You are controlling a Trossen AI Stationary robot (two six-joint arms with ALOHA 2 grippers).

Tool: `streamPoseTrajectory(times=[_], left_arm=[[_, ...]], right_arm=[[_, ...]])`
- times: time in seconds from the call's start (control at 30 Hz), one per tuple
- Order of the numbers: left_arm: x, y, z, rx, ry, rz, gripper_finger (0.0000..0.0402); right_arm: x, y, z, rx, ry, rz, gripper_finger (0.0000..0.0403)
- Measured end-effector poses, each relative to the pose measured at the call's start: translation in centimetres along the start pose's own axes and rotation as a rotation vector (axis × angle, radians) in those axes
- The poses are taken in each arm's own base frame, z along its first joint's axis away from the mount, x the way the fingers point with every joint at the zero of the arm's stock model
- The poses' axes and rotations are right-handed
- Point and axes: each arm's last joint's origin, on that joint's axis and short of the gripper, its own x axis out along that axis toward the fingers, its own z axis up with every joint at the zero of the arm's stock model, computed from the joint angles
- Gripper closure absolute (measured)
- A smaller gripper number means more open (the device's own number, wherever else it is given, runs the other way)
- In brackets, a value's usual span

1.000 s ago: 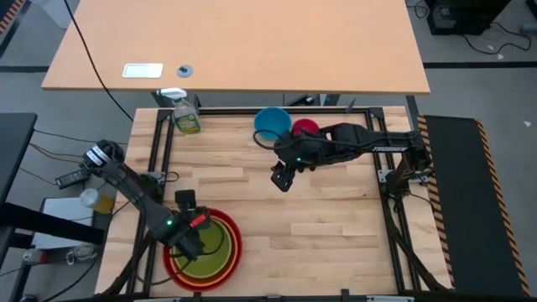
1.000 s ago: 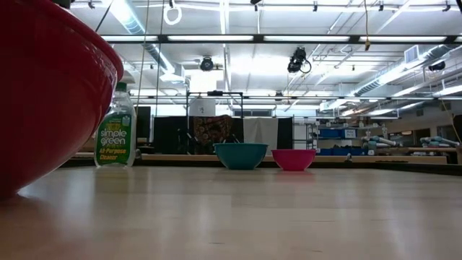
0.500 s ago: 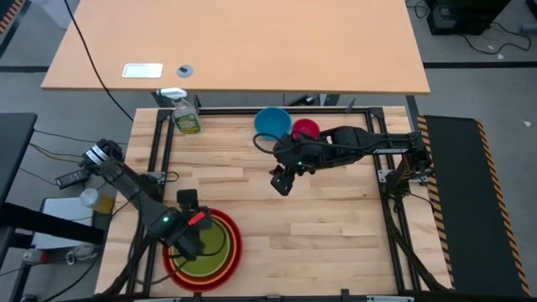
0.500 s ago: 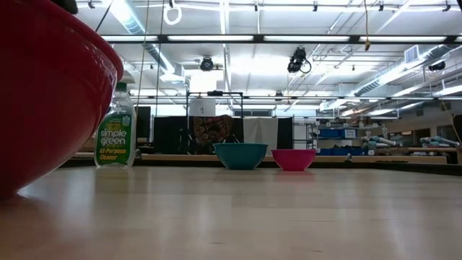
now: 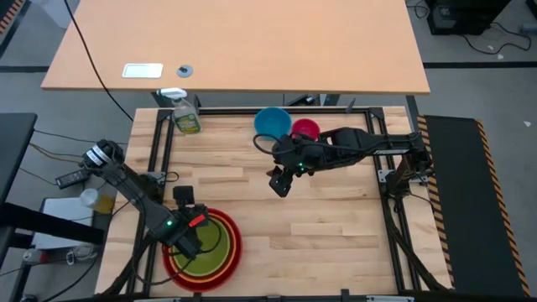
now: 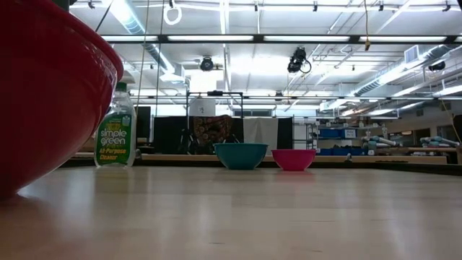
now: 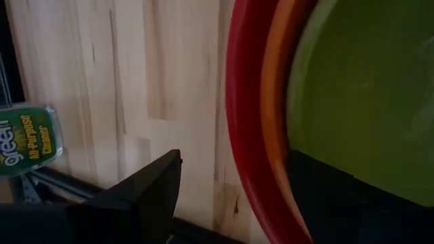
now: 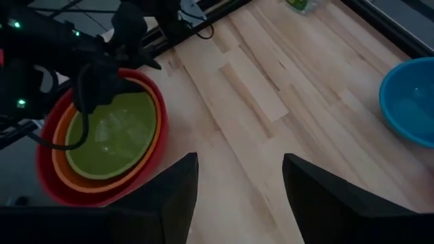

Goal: Nest bowls inside each other
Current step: Stack the green bowl on top of the orange bowl, then stack the blue bowl on top of the green bowl

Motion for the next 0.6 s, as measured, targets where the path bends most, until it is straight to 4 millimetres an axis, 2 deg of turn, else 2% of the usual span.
streamPoseTrajectory(times=[0.13,0.37,0.5,0.6], left_arm=[[-0.2,0.1,0.2,-0.007,0.016,-0.024,0.0132],[-3.1,0.5,1.4,-0.019,-0.046,-0.086,0.0132],[-4.5,1.0,2.2,-0.101,-0.153,-0.077,0.0132],[-5.6,1.7,2.4,-0.221,-0.279,-0.110,0.0132]], right_arm=[[0.0,0.2,-0.2,-0.006,0.000,0.002,0.0182],[0.2,-0.4,0.2,-0.025,-0.004,-0.012,0.0183],[2.7,-2.5,0.4,-0.048,0.027,-0.068,0.0188],[6.0,-4.9,-0.1,-0.037,0.094,-0.075,0.0191]])
